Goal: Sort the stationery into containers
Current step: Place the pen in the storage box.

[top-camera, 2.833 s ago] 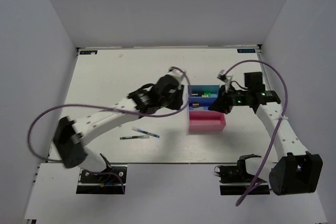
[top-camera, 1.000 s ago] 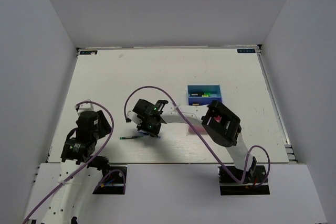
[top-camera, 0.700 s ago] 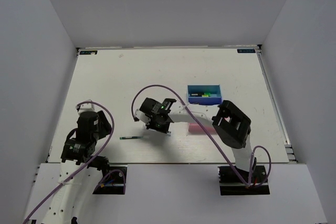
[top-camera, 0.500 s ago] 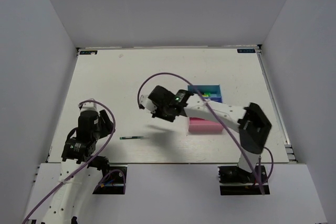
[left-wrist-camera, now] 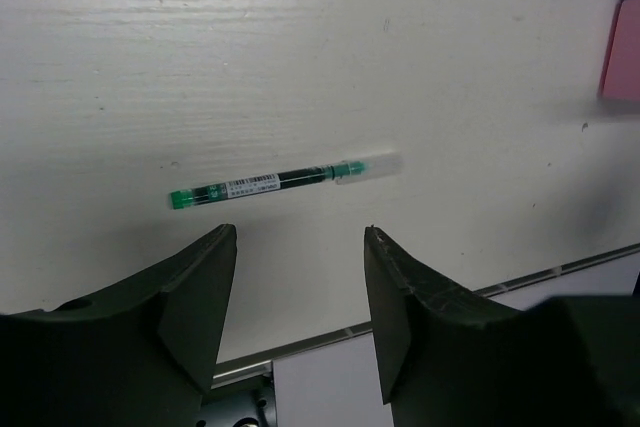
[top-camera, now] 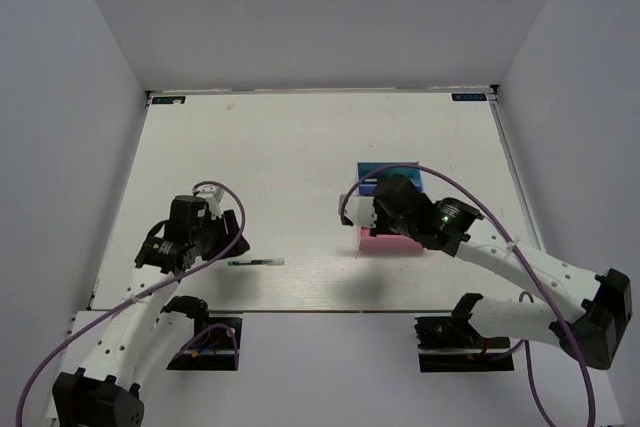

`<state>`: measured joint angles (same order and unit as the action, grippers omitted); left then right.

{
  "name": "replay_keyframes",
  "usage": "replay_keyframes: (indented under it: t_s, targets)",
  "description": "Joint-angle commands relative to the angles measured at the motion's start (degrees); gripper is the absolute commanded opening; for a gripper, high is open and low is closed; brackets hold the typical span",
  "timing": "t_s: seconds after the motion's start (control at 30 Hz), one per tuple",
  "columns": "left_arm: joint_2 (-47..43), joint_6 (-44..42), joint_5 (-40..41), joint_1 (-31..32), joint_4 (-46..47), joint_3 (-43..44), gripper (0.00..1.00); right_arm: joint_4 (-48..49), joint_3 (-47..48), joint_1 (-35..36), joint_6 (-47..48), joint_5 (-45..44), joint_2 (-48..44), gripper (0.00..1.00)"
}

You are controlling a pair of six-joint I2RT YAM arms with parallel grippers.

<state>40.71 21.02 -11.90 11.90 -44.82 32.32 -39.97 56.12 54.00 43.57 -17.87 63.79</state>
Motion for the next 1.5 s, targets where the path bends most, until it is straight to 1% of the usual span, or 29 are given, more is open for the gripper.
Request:
replay_keyframes:
  t_s: [0.0, 0.13, 0.3, 0.5, 0.67, 0.7, 0.8, 0.83, 0.87, 0.9, 1.0, 1.03, 1.07, 1.1, 1.13, 1.17, 1.2, 1.23, 1.3, 1.33, 1.37, 1.4, 1.43, 1.47]
  targets:
    - [2.0, -1.1, -2.4, 1.5, 1.1, 2.0, 0.64, 1.4, -3.8, -2.2, 8.8, 1.6, -2.1, 0.00]
    - [4.1, -1.2, -0.3, 3.7, 0.0, 3.1, 0.64, 2.3, -6.6, -4.8, 12.1, 4.4, -3.1, 0.00]
    - [7.0, -1.3, 3.5, 6.7, -2.0, 4.7, 0.65, 4.1, -11.4, -7.2, 17.3, 5.1, -3.3, 0.00]
    - [8.7, -1.0, 4.6, 7.3, -1.9, 5.2, 0.67, 4.5, -12.5, -10.8, 18.0, 7.8, -3.7, 0.00]
    - [10.4, -0.8, 5.0, 7.9, -1.7, 5.6, 0.71, 4.9, -13.1, -12.8, 18.3, 9.4, -2.6, 0.00]
    - [10.5, -0.3, 5.2, 8.0, -1.8, 5.6, 0.72, 5.1, -13.1, -12.7, 18.3, 9.7, -1.8, 0.03]
    - [12.3, 0.2, 6.4, 9.2, -1.6, 6.3, 0.72, 4.3, -12.7, -13.3, 18.5, 10.7, -0.3, 0.23]
    - [13.9, 0.9, 6.6, 9.5, -1.7, 6.4, 0.72, 3.6, -11.9, -13.5, 18.5, 11.1, -0.1, 0.35]
    - [14.6, 1.0, 7.0, 10.2, -1.7, 6.7, 0.72, 3.3, -11.3, -13.7, 18.2, 11.5, 0.1, 0.41]
    - [15.5, 1.8, 7.7, 11.2, -1.7, 7.0, 0.72, 3.1, -10.9, -14.0, 18.1, 11.8, 0.3, 0.53]
    - [18.0, 3.1, 10.2, 13.4, -1.3, 7.6, 0.72, 3.3, -10.4, -14.6, 17.5, 12.6, -0.7, 0.59]
    - [18.8, 3.6, 10.4, 13.8, -1.1, 7.8, 0.71, 3.1, -10.2, -14.8, 17.1, 12.9, -0.9, 0.59]
    - [19.1, 3.5, 10.6, 14.6, -0.6, 7.9, 0.69, 3.1, -9.7, -15.1, 16.9, 13.1, -1.3, 0.58]
    - [19.8, 3.2, 11.0, 15.4, -0.6, 8.4, 0.63, 3.0, -9.4, -15.5, 16.0, 13.3, -1.8, 0.55]
    - [20.9, 0.5, 11.3, 16.0, -0.9, 9.6, 0.57, 3.2, -8.9, -15.5, 14.8, 13.2, -2.5, 0.38]
    - [22.2, -1.2, 11.5, 17.2, -2.4, 10.4, 0.52, 3.2, -8.1, -15.6, 14.0, 13.2, -2.8, 0.27]
    - [22.8, -3.1, 11.5, 17.5, -3.8, 13.6, 0.44, 3.0, -7.6, -16.2, 12.4, 14.6, -3.2, 0.16]
    - [24.3, -9.6, 10.9, 17.8, -4.4, 14.7, 0.41, 2.5, -7.1, -16.3, 10.8, 15.1, -4.2, 0.00]
    - [26.8, -14.1, 9.6, 18.4, -6.1, 17.1, 0.41, 1.9, -5.5, -16.9, 8.0, 16.6, -4.8, 0.00]
    - [28.7, -18.4, 8.8, 18.5, -6.6, 18.4, 0.45, 1.7, -4.9, -17.1, 6.0, 19.5, -5.3, 0.00]
    - [30.6, -22.7, 8.8, 18.9, -6.9, 19.0, 0.49, 1.7, -4.7, -17.2, 5.0, 20.1, -5.6, 0.13]
    - [31.6, -25.9, 8.8, 19.5, -7.0, 19.5, 0.55, 1.9, -4.6, -17.4, 1.9, 21.6, -6.0, 0.26]
    - [33.5, -27.5, 10.0, 19.6, -7.0, 19.7, 0.62, 2.2, -4.5, -17.5, 1.1, 22.1, -6.4, 0.41]
    - [35.7, -29.7, 10.1, 19.7, -7.4, 19.7, 0.64, 2.3, -4.9, -17.7, 0.5, 22.7, -7.3, 0.61]
